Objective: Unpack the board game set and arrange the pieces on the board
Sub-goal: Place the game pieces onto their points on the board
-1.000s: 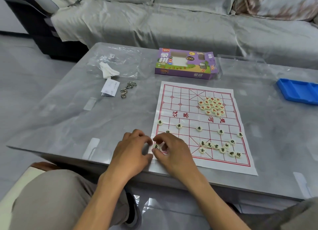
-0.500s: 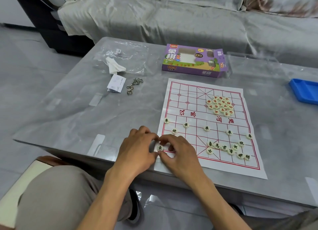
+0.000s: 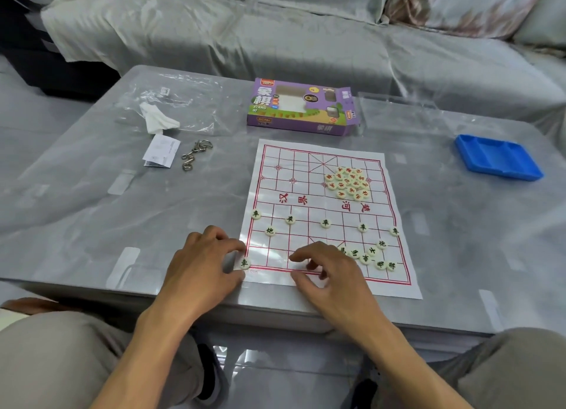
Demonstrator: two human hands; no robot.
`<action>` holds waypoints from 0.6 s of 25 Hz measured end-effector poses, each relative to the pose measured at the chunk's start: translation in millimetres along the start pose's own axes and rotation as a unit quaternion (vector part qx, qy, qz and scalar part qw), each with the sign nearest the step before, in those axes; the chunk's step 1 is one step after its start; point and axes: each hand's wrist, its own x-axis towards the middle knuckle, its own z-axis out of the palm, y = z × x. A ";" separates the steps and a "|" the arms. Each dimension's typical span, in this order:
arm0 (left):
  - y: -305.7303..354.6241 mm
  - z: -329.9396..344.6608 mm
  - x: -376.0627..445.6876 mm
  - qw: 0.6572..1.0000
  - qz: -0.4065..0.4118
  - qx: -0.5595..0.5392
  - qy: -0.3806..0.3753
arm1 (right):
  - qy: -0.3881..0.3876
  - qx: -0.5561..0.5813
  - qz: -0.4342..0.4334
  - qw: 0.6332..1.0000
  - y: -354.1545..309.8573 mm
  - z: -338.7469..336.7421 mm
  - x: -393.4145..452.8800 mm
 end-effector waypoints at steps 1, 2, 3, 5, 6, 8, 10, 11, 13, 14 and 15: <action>1.1 0.1 0.3 1.000 -0.003 0.001 0.001 | 0.000 -0.015 0.010 1.000 6.5 -12.2 -6.0; 1.9 0.2 0.5 1.000 -0.006 0.004 0.001 | 0.004 -0.027 0.022 0.999 13.5 -22.0 -11.2; 2.4 0.1 1.0 1.000 -0.009 0.007 0.000 | 0.012 -0.036 0.039 0.999 19.9 -29.2 -15.0; 3.0 0.2 2.1 1.000 -0.013 0.007 -0.003 | 0.036 -0.045 0.079 0.995 32.0 -35.9 -18.2; 2.7 0.2 2.2 1.000 -0.015 0.005 -0.005 | 0.046 -0.048 0.096 0.993 36.3 -35.7 -17.2; 2.6 -0.2 2.5 1.000 -0.015 0.003 -0.007 | 0.047 -0.065 0.104 0.991 41.1 -31.8 -13.1; 2.2 -0.4 2.8 1.000 -0.015 0.006 -0.009 | 0.037 -0.101 0.085 0.991 42.9 -25.9 -10.4; 2.0 -0.5 3.1 1.000 -0.016 0.006 -0.011 | 0.034 -0.113 0.078 0.990 42.9 -23.8 -9.7; 1.6 -0.4 4.0 1.000 -0.017 0.005 -0.014 | 0.029 -0.120 0.075 0.989 44.7 -21.9 -9.6; 1.4 -0.3 4.4 1.000 -0.017 0.007 -0.017 | 0.024 -0.119 0.075 0.990 45.6 -21.8 -9.8; 1.3 -0.5 4.8 1.000 -0.018 0.008 -0.019 | 0.022 -0.117 0.073 0.990 46.2 -21.8 -10.1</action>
